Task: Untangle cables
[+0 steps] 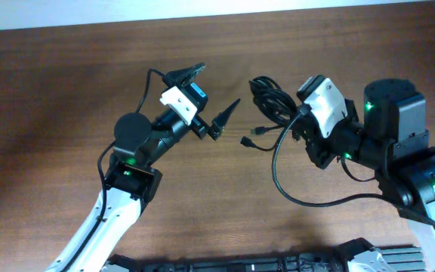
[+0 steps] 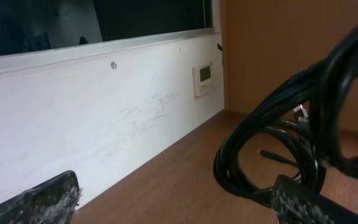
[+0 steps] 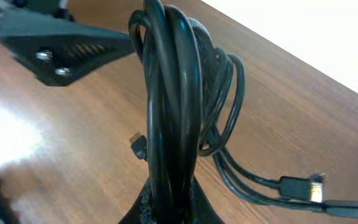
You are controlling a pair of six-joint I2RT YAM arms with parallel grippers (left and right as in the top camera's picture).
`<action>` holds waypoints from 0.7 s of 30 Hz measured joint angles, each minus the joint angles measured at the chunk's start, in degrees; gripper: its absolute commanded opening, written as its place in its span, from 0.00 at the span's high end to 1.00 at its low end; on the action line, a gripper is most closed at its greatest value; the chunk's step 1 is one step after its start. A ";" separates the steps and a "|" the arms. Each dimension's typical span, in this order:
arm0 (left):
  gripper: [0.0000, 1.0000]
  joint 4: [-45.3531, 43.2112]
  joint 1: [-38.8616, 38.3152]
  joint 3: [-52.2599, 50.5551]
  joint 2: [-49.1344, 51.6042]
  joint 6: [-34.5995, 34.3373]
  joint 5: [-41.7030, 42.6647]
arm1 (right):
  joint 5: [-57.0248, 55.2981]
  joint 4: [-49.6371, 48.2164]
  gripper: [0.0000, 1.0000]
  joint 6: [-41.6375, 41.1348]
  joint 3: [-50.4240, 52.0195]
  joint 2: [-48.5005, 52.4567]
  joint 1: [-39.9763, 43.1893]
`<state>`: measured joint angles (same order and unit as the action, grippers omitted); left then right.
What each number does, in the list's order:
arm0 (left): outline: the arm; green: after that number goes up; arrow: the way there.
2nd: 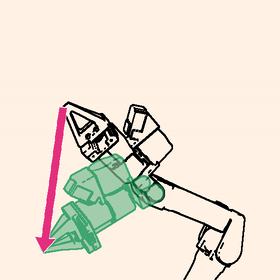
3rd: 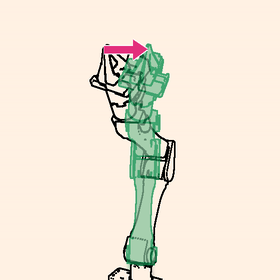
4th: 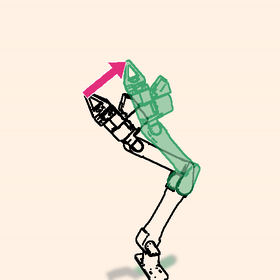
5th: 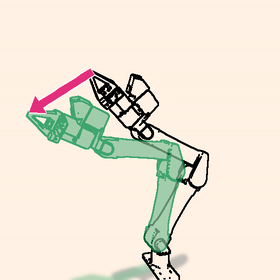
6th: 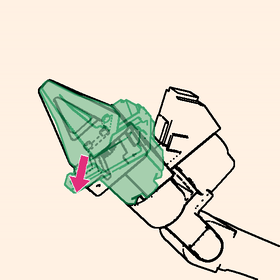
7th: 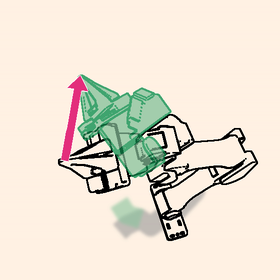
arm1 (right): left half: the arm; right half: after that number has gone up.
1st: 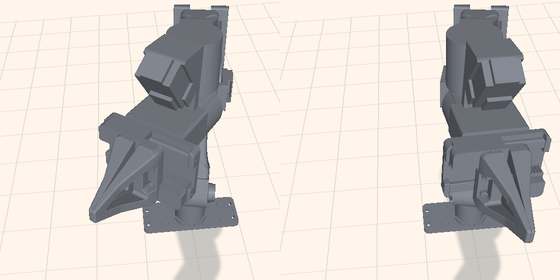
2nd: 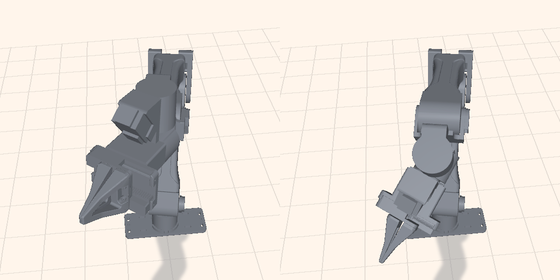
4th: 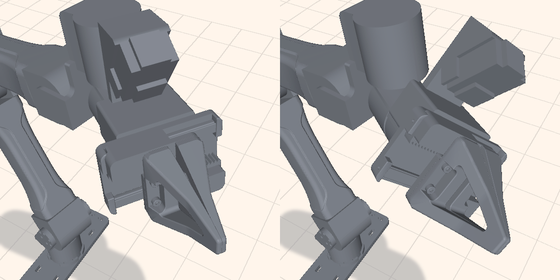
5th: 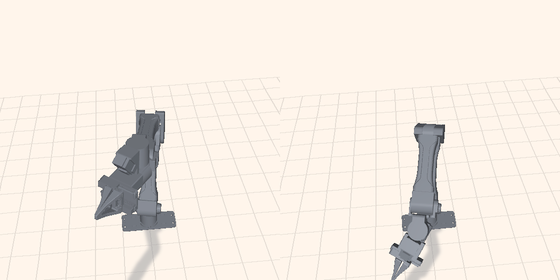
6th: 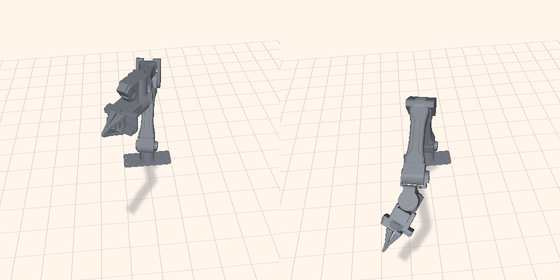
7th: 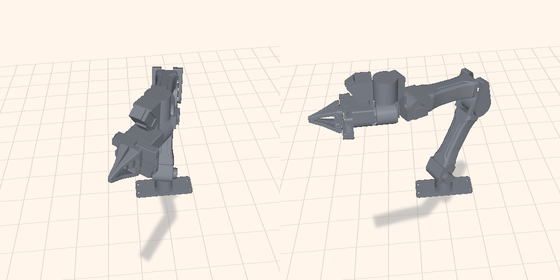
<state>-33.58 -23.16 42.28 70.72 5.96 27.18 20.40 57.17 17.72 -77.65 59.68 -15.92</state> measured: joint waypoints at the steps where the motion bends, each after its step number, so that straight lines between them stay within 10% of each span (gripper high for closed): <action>1: 0.01 0.02 0.00 0.00 -0.02 -0.85 0.96 | -1.86 0.22 0.96 -0.02 -0.02 0.00 0.00; 8: 0.01 -0.04 -0.13 0.00 -0.48 -6.03 23.74 | 2.27 -1.44 0.96 0.02 0.00 0.00 0.00; 18: 0.01 -3.58 -4.57 0.00 -0.66 -6.25 25.27 | 11.34 -1.46 0.96 0.07 0.00 0.17 0.00; 19: 0.07 -5.09 -5.40 0.00 -0.66 -6.27 25.24 | 11.91 -1.44 0.96 0.07 0.00 0.17 0.00; 21: 0.77 -6.49 -6.14 0.00 -0.66 -6.40 25.22 | 12.90 -1.44 0.96 0.09 0.00 0.17 0.00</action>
<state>-40.07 -29.30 42.28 70.06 -0.45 52.40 33.30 55.72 17.80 -77.65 59.86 -15.92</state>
